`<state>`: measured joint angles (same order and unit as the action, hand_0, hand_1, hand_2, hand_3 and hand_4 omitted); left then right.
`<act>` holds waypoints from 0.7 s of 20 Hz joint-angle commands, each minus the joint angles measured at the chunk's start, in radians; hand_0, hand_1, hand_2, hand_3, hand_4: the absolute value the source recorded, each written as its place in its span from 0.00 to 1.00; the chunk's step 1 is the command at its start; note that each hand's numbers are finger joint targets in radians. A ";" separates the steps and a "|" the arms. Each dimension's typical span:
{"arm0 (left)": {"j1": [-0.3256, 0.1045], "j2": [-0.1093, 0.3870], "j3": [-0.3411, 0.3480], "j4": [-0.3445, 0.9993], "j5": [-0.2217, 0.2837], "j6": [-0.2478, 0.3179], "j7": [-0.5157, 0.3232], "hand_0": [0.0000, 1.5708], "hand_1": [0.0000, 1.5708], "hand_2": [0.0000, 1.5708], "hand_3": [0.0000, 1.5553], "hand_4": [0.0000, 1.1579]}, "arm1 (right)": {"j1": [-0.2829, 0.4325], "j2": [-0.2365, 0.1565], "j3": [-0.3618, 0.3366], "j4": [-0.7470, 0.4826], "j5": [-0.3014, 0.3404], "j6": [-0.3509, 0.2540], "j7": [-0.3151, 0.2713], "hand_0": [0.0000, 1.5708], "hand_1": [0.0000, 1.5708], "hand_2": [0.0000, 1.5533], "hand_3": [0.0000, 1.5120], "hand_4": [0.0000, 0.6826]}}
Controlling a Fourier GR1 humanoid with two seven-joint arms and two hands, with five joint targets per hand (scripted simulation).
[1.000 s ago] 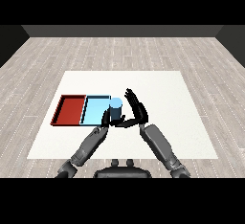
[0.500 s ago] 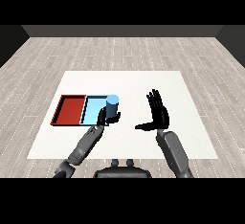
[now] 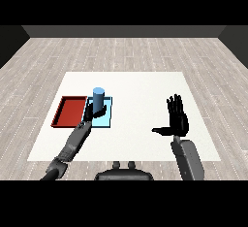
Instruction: Pick the blue can and put it in the blue box
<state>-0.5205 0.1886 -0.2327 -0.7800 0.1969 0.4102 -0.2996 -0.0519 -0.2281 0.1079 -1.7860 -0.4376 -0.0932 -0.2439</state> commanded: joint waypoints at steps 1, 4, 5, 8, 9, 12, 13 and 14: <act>-0.028 0.095 0.066 0.111 0.005 -0.023 0.062 1.00 1.00 1.00 0.97 0.93 | -0.041 0.000 -0.037 0.052 0.001 -0.003 0.000 0.00 0.00 0.00 0.00 0.00; -0.104 0.102 0.107 0.255 -0.004 -0.050 0.055 1.00 1.00 1.00 0.98 0.92 | -0.004 0.005 -0.048 0.048 -0.006 0.026 -0.023 0.00 0.00 0.00 0.00 0.00; -0.139 0.106 0.115 0.333 -0.014 -0.050 0.044 1.00 1.00 1.00 0.97 0.91 | -0.036 0.005 -0.052 0.089 0.002 0.014 -0.007 0.00 0.00 0.00 0.00 0.00; -0.207 0.102 0.127 0.470 -0.035 -0.051 0.067 1.00 1.00 1.00 0.96 0.91 | -0.083 0.014 -0.058 0.129 0.026 0.003 -0.018 0.00 0.00 0.00 0.00 0.00; -0.236 0.067 0.083 0.496 -0.080 0.014 0.131 1.00 1.00 1.00 0.93 0.89 | -0.062 0.035 -0.031 0.123 0.032 -0.003 -0.021 0.00 0.00 0.00 0.00 0.00; -0.287 0.051 0.088 0.597 -0.094 0.021 0.177 1.00 1.00 0.98 0.91 0.83 | -0.096 0.049 -0.071 0.200 0.000 0.002 -0.025 0.00 0.00 0.00 0.00 0.00; -0.295 0.036 0.080 0.626 -0.107 0.019 0.177 0.99 0.99 0.94 0.89 0.84 | -0.021 0.074 -0.015 0.167 0.040 0.000 -0.054 0.00 0.00 0.00 0.00 0.00; -0.288 0.044 0.081 0.650 -0.116 -0.001 0.155 1.00 1.00 0.96 0.89 0.85 | -0.067 0.046 -0.066 0.197 0.011 0.019 -0.044 0.00 0.00 0.00 0.00 0.00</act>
<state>-0.7650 0.2498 -0.1439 -0.2435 0.1168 0.4046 -0.1653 -0.1115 -0.1825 0.0657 -1.6278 -0.4147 -0.0908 -0.2766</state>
